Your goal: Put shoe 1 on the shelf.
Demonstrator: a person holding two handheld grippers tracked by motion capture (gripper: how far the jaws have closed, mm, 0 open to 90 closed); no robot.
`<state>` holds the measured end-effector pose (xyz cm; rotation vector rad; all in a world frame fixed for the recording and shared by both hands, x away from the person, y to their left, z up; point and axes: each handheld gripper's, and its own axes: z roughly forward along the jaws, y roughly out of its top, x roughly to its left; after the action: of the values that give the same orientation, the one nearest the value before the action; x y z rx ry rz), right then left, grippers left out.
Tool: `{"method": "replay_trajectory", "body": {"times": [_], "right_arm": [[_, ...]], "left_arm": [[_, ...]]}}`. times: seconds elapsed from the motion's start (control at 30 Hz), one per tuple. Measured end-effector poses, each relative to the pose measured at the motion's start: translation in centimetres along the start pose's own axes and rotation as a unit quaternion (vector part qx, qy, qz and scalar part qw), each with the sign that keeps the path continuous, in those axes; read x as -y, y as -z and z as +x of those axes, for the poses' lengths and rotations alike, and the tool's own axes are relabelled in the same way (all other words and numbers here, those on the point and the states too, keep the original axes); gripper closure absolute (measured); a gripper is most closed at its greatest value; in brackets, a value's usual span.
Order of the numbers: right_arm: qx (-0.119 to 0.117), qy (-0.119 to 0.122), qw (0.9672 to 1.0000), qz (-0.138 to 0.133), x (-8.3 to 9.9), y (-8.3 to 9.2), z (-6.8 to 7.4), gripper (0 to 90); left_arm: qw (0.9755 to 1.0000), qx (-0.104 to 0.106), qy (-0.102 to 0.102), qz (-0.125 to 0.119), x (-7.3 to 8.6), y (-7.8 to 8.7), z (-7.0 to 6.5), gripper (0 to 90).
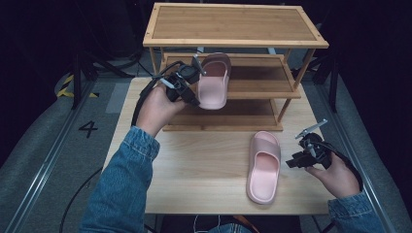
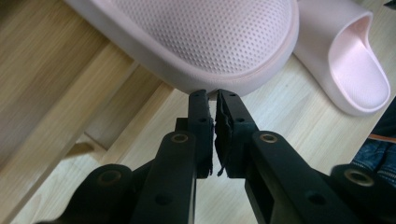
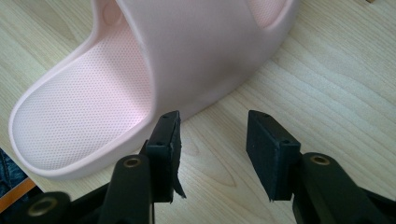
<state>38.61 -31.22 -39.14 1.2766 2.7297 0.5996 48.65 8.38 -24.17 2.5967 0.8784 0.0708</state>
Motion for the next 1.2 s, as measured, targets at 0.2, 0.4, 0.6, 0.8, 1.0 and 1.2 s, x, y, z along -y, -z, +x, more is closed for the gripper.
{"method": "replay_trajectory", "body": {"times": [0.2,0.4,0.6,0.8,1.0,1.2], "right_arm": [[-0.001,-0.002,1.0,0.001,0.0,-0.1,0.0,55.1],[-0.004,-0.007,1.0,0.0,0.0,-0.2,-0.1,55.0],[-0.005,-0.001,1.0,0.0,-0.1,0.0,0.1,55.0],[-0.005,-0.006,1.0,0.0,0.0,-0.1,0.0,55.0],[-0.006,-0.002,1.0,0.0,0.0,-0.1,0.1,55.0],[-0.006,-0.004,1.0,0.001,0.0,-0.1,0.0,55.0]], "left_arm": [[0.9999,0.006,-0.01,-0.002,-0.9,-0.4,-0.8,83.9],[0.9984,0.035,-0.044,0.006,-1.5,-1.0,-3.0,83.9],[0.9981,0.041,-0.045,0.009,-2.6,-2.0,-3.2,83.9],[0.9991,0.028,-0.031,0.001,-3.3,-2.4,-2.1,83.4],[0.9996,0.015,-0.022,-0.001,-4.0,-2.7,-1.3,80.7],[0.9995,0.021,-0.023,-0.001,-4.6,-2.9,-0.8,79.3]]}}
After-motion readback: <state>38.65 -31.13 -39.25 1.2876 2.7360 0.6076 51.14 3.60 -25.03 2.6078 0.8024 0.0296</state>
